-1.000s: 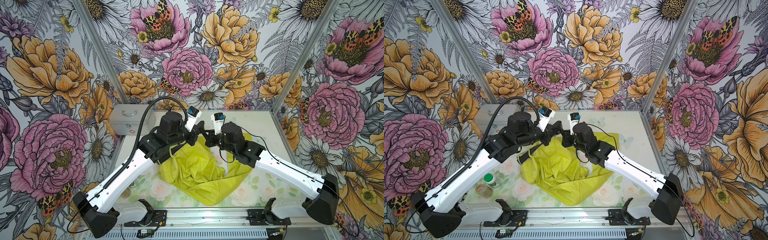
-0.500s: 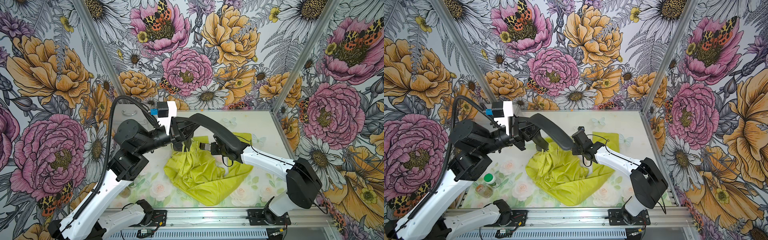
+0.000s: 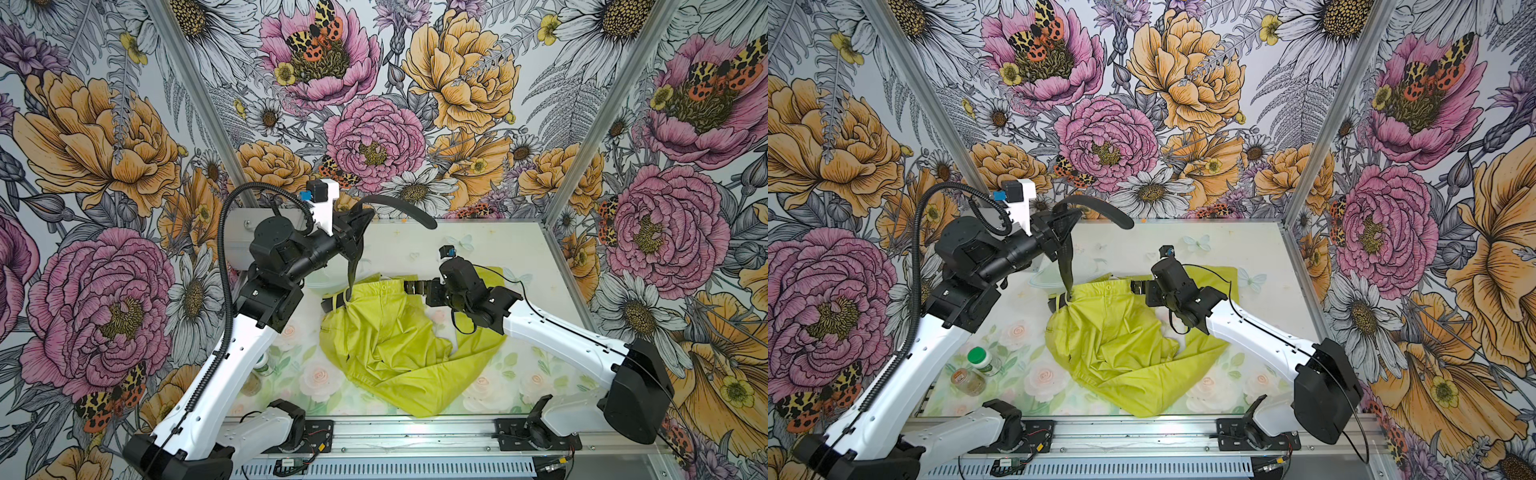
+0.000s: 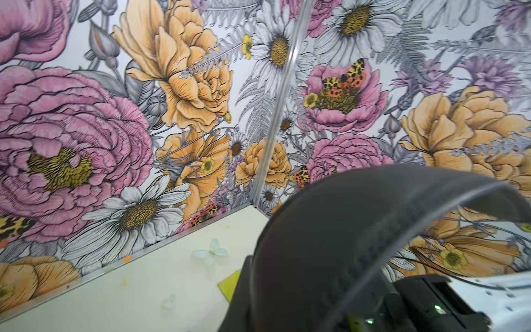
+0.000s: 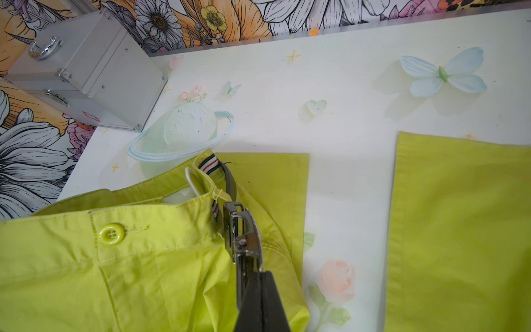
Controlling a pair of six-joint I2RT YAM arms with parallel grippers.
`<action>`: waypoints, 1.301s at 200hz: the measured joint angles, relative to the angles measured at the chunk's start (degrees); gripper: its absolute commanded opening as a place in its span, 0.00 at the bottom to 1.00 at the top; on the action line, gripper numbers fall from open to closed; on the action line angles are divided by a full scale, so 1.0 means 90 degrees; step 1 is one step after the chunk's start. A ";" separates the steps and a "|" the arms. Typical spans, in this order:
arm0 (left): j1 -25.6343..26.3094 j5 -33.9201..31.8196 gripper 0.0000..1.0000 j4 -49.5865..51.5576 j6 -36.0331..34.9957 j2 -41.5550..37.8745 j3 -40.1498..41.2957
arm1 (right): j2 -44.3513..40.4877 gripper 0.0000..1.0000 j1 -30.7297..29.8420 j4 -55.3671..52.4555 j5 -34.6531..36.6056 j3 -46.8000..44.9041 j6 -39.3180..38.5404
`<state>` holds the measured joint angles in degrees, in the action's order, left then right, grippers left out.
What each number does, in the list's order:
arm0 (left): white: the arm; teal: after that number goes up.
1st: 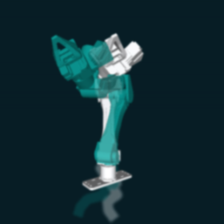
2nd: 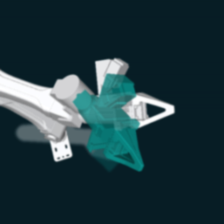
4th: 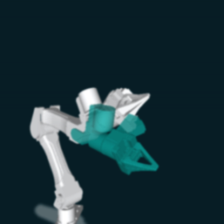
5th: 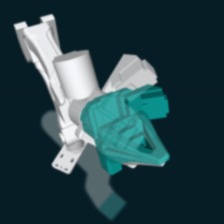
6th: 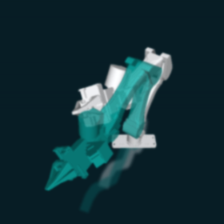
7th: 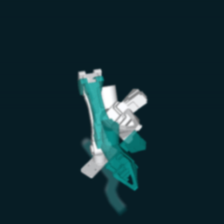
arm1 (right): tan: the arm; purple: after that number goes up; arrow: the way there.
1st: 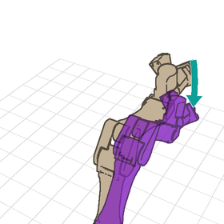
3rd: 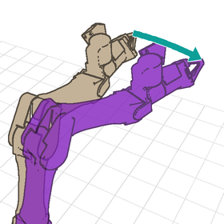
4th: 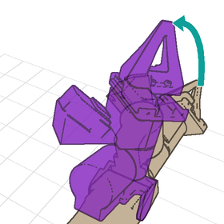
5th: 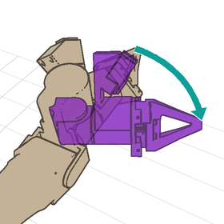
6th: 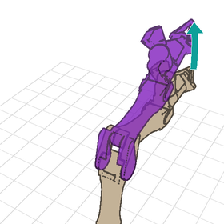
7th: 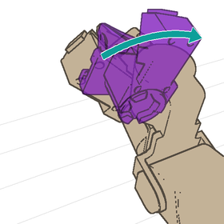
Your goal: Remove the belt from the trousers
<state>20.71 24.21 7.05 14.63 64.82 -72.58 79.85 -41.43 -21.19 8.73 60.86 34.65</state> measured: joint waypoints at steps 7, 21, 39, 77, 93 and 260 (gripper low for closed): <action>-0.0141 -0.0063 0.12 0.0024 0.0056 0.0204 0.0117 | 0.0000 0.00 0.0000 0.0005 -0.0002 -0.0010 0.0002; -0.0306 -0.0202 0.25 0.0151 0.0068 0.0692 0.0408 | 0.0000 0.00 0.0000 0.0017 -0.0007 -0.0058 0.0002; -0.0333 -0.0321 0.47 0.0413 -0.0019 0.1379 0.0707 | 0.0000 0.00 -0.0002 0.0000 -0.0010 -0.0075 0.0005; -0.0194 -0.0627 0.74 0.1061 -0.0833 0.2125 0.1086 | -0.0058 0.00 -0.0012 0.0000 -0.0163 -0.0075 0.0005; -0.0044 -0.0787 0.79 0.1042 -0.1343 0.1899 0.1212 | -0.0070 0.00 -0.0024 -0.0002 -0.0223 -0.0075 0.0005; 0.1734 -0.0423 0.87 -0.0389 -0.6900 0.3143 0.1627 | -0.0168 0.00 -0.0022 -0.0187 -0.0697 -0.0015 0.0027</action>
<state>36.32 20.40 3.55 -47.46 93.10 -57.93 78.35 -41.63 -22.87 2.46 60.73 34.89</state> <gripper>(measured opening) 0.897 0.047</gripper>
